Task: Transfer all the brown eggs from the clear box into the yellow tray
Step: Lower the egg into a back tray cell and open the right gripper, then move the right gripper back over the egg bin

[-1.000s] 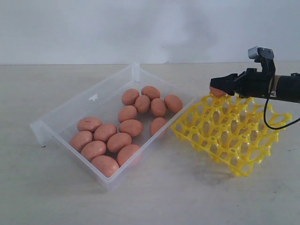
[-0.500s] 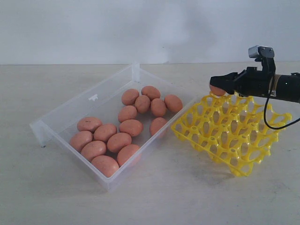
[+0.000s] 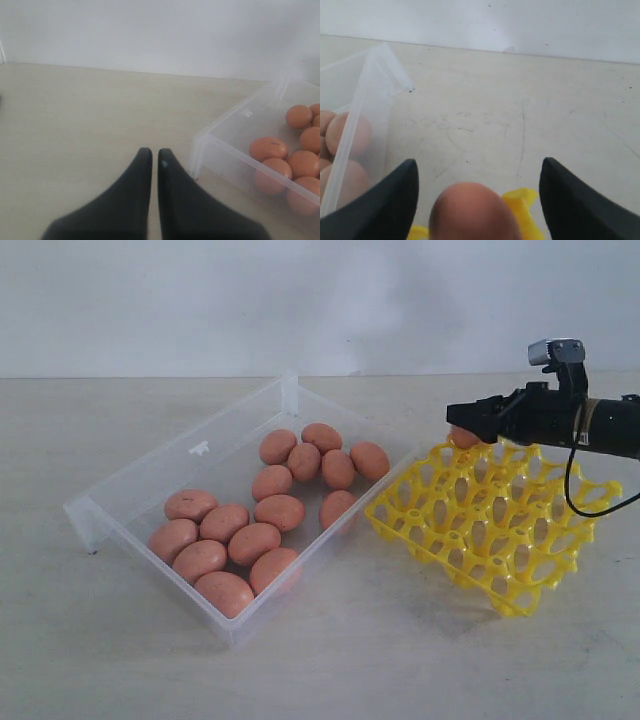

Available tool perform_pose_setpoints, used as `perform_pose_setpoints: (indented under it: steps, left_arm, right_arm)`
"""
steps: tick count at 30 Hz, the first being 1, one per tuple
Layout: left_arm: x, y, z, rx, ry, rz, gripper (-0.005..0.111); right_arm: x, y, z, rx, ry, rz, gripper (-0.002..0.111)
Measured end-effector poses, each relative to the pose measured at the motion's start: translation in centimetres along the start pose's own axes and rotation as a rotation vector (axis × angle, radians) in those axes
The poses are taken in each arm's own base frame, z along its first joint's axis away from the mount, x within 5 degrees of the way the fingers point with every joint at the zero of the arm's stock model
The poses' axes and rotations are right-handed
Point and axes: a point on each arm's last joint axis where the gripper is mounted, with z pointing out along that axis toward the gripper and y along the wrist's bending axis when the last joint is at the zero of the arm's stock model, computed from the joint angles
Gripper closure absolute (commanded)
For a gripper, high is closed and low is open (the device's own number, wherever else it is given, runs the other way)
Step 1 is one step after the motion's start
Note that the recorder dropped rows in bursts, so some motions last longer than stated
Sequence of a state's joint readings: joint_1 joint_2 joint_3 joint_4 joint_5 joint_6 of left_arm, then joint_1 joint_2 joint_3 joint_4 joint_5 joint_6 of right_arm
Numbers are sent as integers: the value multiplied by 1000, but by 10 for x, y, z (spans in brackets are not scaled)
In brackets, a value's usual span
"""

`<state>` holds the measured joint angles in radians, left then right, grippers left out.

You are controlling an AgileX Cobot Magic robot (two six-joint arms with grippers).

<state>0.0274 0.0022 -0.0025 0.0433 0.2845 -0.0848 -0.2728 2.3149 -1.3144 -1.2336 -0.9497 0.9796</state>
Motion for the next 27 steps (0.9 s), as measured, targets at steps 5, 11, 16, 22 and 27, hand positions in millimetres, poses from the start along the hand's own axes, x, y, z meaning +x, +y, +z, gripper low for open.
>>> perform_pose_setpoints:
  steps: [5,11,16,22,27]
  left_arm:
    - [0,0,0,0,0,0,103]
    - [0,0,0,0,0,0,103]
    - [0,0,0,0,0,0,103]
    - [0,0,0,0,0,0,103]
    - [0,0,0,0,0,0,103]
  right_arm:
    - [-23,6,-7,9,-41,-44,47]
    - [-85,34,-33,-7,-109,-191,71]
    - [-137,75,-66,-48,-107,-314,108]
    - [-177,120,-104,-57,-87,-481,109]
    - [-207,169,-125,32,-83,-580,109]
